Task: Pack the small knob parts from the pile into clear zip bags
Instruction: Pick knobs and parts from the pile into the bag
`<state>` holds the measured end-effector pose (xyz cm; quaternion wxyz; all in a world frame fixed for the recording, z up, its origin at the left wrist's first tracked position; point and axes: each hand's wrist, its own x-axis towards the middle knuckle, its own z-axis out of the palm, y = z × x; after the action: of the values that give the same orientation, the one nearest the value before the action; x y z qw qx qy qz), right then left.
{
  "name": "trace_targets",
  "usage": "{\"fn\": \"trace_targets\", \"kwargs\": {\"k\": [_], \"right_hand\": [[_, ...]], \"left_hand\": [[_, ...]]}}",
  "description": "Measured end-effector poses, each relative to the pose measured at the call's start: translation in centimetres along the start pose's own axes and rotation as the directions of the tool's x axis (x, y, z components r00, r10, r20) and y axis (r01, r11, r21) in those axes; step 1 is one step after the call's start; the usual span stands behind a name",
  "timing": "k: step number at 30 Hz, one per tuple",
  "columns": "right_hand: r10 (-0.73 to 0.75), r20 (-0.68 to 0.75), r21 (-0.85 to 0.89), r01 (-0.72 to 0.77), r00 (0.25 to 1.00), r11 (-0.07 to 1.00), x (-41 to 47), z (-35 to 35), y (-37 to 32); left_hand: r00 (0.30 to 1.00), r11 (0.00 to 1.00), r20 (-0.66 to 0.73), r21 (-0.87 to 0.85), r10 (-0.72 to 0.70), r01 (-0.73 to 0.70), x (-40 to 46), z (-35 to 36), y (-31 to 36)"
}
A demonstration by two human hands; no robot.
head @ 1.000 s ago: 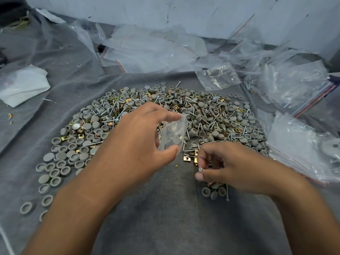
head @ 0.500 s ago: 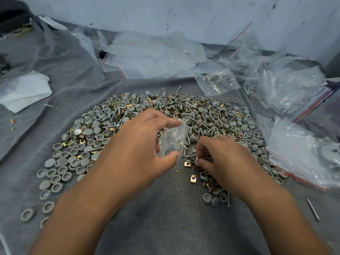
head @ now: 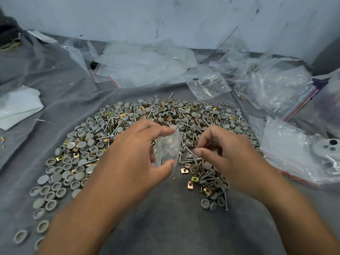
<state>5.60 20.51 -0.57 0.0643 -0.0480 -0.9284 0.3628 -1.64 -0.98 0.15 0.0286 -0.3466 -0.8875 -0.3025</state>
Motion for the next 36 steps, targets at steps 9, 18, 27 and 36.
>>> {"fn": "trace_targets", "kwargs": {"k": [9, 18, 27, 36], "right_hand": [[-0.13, -0.186, 0.529, 0.211, 0.974, 0.822, -0.2, 0.2, -2.0], [-0.154, -0.279, 0.705, 0.31, 0.948, 0.637, 0.1, 3.7, -5.0], [-0.241, -0.318, 0.319, 0.343, 0.917, 0.883, -0.2, 2.4, -4.2], [0.089, 0.171, -0.579, 0.027, 0.981, 0.815, -1.7, 3.2, -3.6]], "left_hand": [[1.0, 1.0, 0.016, -0.009, -0.012, 0.012, 0.1, 0.3, 0.2], [1.0, 0.997, -0.011, -0.074, -0.016, 0.015, 0.4, 0.7, 0.2], [0.999, 0.998, -0.01, -0.049, -0.04, 0.04, 0.3, 0.2, 0.2], [0.999, 0.998, -0.002, -0.029, -0.051, 0.051, 0.2, 0.2, 0.2]]}}
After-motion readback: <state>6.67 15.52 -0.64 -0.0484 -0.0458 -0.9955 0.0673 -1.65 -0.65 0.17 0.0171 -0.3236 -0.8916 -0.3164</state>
